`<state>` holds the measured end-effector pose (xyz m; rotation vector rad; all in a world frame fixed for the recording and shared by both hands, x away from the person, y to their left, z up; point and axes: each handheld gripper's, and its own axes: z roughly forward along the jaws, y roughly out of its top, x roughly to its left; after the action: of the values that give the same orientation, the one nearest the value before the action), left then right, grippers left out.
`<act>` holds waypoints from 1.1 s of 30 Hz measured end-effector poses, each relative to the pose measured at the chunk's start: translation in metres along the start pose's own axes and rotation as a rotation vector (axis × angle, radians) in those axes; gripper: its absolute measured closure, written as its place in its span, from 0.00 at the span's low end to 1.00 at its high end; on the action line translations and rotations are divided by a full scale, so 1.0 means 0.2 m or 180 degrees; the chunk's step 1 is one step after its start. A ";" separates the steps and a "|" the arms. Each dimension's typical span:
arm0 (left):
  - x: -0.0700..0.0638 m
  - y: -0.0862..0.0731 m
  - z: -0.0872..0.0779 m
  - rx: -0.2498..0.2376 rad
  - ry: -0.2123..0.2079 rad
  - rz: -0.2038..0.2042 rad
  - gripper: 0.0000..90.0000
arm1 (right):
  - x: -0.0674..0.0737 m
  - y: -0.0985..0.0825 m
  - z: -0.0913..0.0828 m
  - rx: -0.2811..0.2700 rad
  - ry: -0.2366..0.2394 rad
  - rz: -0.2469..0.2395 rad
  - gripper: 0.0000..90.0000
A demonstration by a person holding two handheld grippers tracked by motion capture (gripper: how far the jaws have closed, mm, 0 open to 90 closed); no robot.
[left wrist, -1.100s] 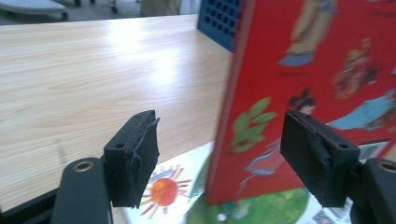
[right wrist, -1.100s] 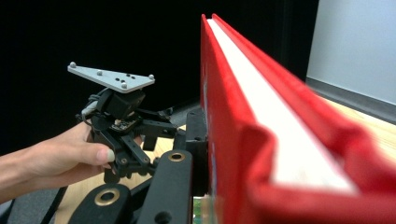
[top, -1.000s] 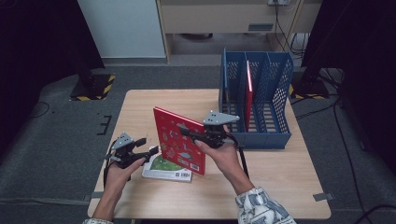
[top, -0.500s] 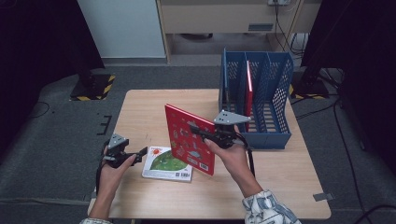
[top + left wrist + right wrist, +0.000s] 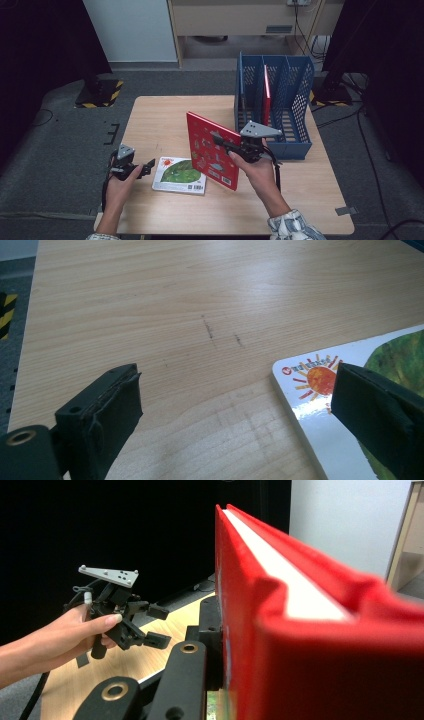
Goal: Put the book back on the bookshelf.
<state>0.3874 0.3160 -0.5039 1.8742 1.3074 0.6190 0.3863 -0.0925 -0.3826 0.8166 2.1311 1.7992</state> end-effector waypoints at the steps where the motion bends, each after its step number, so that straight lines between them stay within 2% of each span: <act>1: 0.00 0.00 0.00 0.0006 0.0016 -0.0014 0.06 | 0.00 0.00 -0.01 -0.0005 -0.0009 0.0008 0.89; 10: 0.03 -0.02 0.01 0.0084 0.0131 -0.0083 0.06 | -0.01 0.00 -0.07 -0.0042 -0.0083 0.0033 0.89; 18: 0.04 -0.03 0.02 0.0188 0.0196 -0.0061 0.06 | -0.02 -0.02 -0.14 -0.0049 -0.0130 0.0044 0.89; 26: 0.06 -0.04 0.02 0.0247 0.0290 -0.0131 0.06 | -0.03 -0.03 -0.21 -0.0042 -0.0187 0.0051 0.89; 33: 0.06 -0.04 0.03 0.0284 0.0290 -0.0128 0.06 | -0.05 -0.03 -0.26 -0.0047 -0.0238 0.0067 0.89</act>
<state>0.3907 0.3274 -0.5142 1.9056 1.4496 0.6409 0.3654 -0.1412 -0.3792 0.8913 2.0678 1.7637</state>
